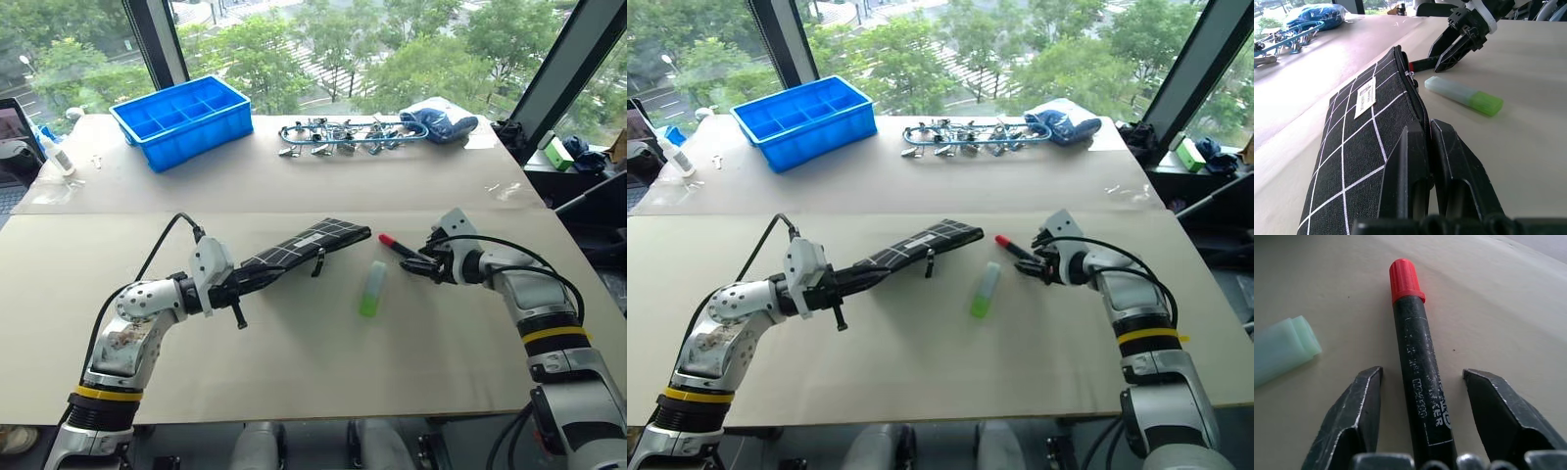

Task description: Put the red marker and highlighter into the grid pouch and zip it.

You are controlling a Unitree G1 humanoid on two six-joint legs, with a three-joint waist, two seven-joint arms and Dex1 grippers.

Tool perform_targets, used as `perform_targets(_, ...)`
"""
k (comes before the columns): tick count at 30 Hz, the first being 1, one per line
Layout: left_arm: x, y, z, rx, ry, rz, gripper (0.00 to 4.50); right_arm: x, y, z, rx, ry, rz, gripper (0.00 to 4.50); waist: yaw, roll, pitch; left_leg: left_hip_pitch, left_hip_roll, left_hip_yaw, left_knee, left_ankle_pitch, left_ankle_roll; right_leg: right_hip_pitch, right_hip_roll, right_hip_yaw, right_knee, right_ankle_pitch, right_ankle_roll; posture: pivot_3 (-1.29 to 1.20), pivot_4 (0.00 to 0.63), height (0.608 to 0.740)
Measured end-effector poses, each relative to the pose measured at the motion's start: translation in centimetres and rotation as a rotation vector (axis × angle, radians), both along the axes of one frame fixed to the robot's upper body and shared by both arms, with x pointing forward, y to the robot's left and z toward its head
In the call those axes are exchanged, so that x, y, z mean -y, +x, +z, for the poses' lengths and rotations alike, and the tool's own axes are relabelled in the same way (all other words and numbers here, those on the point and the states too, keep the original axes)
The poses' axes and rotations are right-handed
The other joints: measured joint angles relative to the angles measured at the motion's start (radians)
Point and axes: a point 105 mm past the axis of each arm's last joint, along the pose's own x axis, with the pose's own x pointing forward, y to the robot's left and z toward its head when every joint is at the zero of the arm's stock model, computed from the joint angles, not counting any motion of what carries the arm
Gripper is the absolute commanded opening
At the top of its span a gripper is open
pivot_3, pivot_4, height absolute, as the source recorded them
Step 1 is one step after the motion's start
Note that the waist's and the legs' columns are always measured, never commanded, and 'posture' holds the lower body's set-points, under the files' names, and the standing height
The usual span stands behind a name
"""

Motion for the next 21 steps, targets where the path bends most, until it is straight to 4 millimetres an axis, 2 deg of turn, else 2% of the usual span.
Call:
perform_targets(3,0.0,0.0,-0.1,-0.001,-0.005,0.008,0.0,0.3,-0.2,-0.1,0.001,0.008,-0.01,0.64,0.002,0.0,0.0,0.0,0.0,-0.001,0.0,0.0,0.0,0.001,0.0,-0.001,-0.001,0.0,0.0,0.0,0.15,0.74)
perform_targets(4,0.0,0.1,0.0,0.0,-0.006,0.012,0.0,0.3,-0.4,-0.2,0.001,0.013,-0.012,0.53,0.002,0.0,0.0,0.0,0.0,-0.001,0.0,0.0,0.0,0.001,0.0,-0.001,-0.001,0.0,0.0,0.0,0.15,0.74)
perform_targets(11,0.1,0.2,0.1,0.005,-0.014,0.014,0.0,0.9,-1.2,-0.2,0.003,0.038,-0.056,0.53,0.006,0.0,0.0,0.0,0.0,-0.001,0.0,0.0,0.0,0.001,-0.001,-0.001,-0.001,0.0,0.0,0.0,0.15,0.74)
perform_targets(14,0.2,0.3,0.2,0.009,-0.021,0.013,0.0,1.2,-1.0,0.1,0.038,0.058,-0.121,0.53,0.005,0.0,0.0,0.0,0.0,-0.001,0.0,0.0,0.0,0.001,-0.001,0.0,-0.001,0.0,0.0,0.0,0.15,0.74)
perform_targets(18,0.4,0.4,0.2,0.008,-0.031,0.011,0.0,0.5,-1.3,2.8,0.201,0.007,-0.083,0.53,0.005,0.0,0.0,0.0,0.0,-0.002,-0.001,0.0,0.0,0.0,0.0,0.0,-0.001,0.0,0.0,0.0,0.15,0.74)
perform_targets(21,0.4,0.4,0.1,0.003,-0.032,0.011,0.0,-0.4,-2.2,4.9,0.34,-0.174,0.037,0.53,0.005,0.0,0.0,0.0,-0.001,-0.003,-0.001,0.0,0.0,0.001,-0.001,0.0,-0.001,0.0,0.001,0.0,0.15,0.74)
